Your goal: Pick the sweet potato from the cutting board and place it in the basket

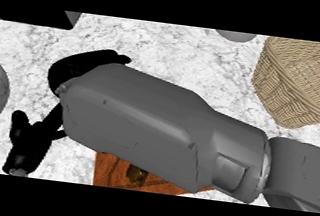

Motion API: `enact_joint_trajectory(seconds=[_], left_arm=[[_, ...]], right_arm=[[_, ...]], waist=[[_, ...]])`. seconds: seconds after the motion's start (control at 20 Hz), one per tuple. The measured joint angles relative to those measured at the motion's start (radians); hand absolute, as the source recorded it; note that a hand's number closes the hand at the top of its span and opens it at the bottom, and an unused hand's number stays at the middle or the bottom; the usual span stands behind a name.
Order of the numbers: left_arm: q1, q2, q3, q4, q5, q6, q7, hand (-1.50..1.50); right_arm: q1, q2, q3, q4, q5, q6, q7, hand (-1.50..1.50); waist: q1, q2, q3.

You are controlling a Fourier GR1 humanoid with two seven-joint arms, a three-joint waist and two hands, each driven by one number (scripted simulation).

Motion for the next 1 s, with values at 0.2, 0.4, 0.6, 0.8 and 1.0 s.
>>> enact_joint_trajectory(seconds=[0.2, 0.4, 0.6, 0.8, 1.0], left_arm=[[0.006, 0.001, 0.007, -0.002, 0.002, -0.001, 0.008, 0.0], [0.011, 0.005, 0.014, -0.004, 0.004, -0.005, 0.014, 0.0], [0.023, -0.001, 0.015, -0.006, -0.009, -0.002, -0.008, 0.0], [0.021, 0.001, 0.026, -0.004, -0.002, -0.008, 0.004, 0.0], [0.022, 0.001, 0.032, 0.0, 0.001, -0.016, 0.005, 0.0]], right_arm=[[0.037, -0.001, 0.072, -0.028, -0.029, -0.032, 0.002, -1.5], [0.062, -0.002, 0.12, -0.055, -0.047, -0.067, 0.003, -1.5], [0.088, -0.001, 0.169, -0.085, -0.052, -0.106, -0.001, -1.5], [0.114, 0.0, 0.21, -0.099, -0.04, -0.144, -0.015, -1.5], [0.146, 0.0, 0.252, -0.124, -0.025, -0.189, -0.011, -1.5]], waist=[[-0.009, 0.0, 0.002], [-0.017, -0.001, 0.003], [-0.021, -0.002, 0.004], [-0.025, -0.001, 0.004], [-0.028, -0.001, 0.005]])
